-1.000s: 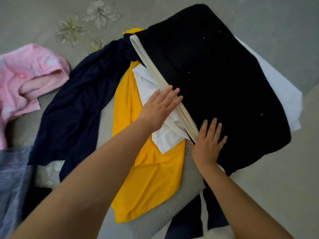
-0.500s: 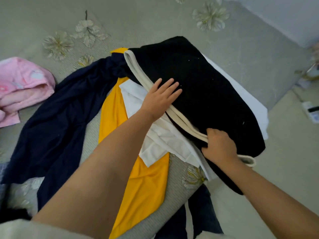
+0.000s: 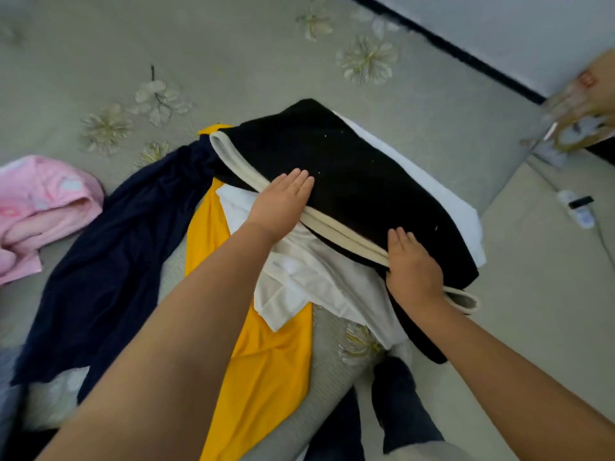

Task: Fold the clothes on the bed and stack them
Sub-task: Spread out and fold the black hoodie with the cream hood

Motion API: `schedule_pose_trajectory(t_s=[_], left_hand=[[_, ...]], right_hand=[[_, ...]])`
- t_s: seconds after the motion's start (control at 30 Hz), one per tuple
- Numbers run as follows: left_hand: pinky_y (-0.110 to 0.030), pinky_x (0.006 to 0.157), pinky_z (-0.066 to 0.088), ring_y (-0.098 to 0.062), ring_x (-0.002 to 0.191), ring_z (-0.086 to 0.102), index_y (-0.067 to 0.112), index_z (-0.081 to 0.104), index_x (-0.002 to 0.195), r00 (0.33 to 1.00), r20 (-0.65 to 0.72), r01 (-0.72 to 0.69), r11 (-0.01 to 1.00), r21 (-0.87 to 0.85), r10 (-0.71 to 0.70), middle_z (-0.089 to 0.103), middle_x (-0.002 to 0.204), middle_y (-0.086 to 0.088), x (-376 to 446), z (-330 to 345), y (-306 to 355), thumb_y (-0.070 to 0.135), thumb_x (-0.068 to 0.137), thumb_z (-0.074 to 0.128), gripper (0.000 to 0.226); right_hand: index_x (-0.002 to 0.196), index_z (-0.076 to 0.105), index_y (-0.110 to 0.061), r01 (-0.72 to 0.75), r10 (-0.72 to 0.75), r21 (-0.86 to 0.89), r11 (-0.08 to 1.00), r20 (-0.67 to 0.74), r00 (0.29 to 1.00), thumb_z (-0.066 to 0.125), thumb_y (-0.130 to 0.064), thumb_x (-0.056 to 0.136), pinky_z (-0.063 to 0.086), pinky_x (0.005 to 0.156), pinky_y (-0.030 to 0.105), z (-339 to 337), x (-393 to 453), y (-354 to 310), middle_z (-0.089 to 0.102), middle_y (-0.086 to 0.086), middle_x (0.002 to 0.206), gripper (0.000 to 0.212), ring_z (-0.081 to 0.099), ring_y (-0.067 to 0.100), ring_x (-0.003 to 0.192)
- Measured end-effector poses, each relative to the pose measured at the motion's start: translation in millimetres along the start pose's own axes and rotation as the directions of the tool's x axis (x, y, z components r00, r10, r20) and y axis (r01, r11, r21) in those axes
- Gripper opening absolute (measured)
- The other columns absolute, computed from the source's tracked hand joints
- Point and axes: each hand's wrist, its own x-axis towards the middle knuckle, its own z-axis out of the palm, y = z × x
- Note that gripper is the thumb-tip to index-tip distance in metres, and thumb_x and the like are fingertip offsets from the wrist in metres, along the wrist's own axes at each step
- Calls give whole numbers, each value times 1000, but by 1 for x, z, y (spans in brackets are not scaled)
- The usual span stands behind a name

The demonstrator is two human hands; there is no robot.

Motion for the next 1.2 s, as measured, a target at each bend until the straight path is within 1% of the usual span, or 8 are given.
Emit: schedule_pose_trajectory(t_s=[0.27,0.6,0.63,0.73,0.97,1.07,1.13,1.2], left_hand=[[-30,114,5,-23,143,4,2,2,145,971,-54,235,972,4,-234,5,155,-12,3,-108,15,1,96,25,54],[-30,106,23,-21,137,26,5,16,143,890,-237,396,918,-25,-390,27,149,-9,70,-265,106,7,95,31,51],[-31,103,28,-22,134,31,6,19,142,880,-259,408,913,-19,-398,30,147,-9,81,-282,117,9,95,33,50],[-33,98,35,-24,127,39,7,25,139,855,-330,416,909,-27,-401,37,141,-10,114,-333,138,11,94,36,46],[-30,110,19,-21,140,18,5,14,144,836,-390,443,894,64,-386,19,152,-9,192,-400,141,8,96,34,52],[-29,111,15,-20,141,14,5,11,144,823,-401,465,882,71,-402,15,153,-9,243,-418,131,9,96,32,52],[-29,112,15,-20,141,14,5,11,144,829,-383,461,886,56,-408,14,153,-10,272,-430,123,9,97,31,52],[-29,111,15,-20,141,15,5,11,144,834,-360,460,888,31,-419,15,153,-9,307,-445,119,10,97,31,51]], right_hand=[[145,10,-2,189,-205,-101,977,-188,960,33,-5,94,14,113,31,-126,44,42,16,15,153,56,18,24,141],[143,22,-3,400,-506,-340,851,-329,797,39,-3,89,27,108,32,-308,82,180,30,11,147,56,27,21,137],[138,30,2,408,-531,-359,839,-382,756,48,0,85,35,103,34,-326,85,196,39,17,141,57,37,27,131],[98,64,13,418,-541,-344,841,-525,657,77,16,41,55,58,36,-370,98,237,67,26,90,58,67,37,74],[84,69,9,457,-604,-397,796,-566,561,81,14,25,54,49,33,-434,165,285,69,19,73,60,67,31,59],[89,68,9,458,-619,-416,785,-547,564,80,10,34,55,57,33,-458,219,306,69,20,80,56,68,32,68],[119,52,11,484,-616,-381,788,-510,601,64,7,69,49,85,39,-474,250,313,58,27,115,52,60,38,102],[141,26,-1,469,-631,-427,773,-438,641,39,-2,90,31,103,34,-496,287,327,37,12,142,52,39,26,127]])
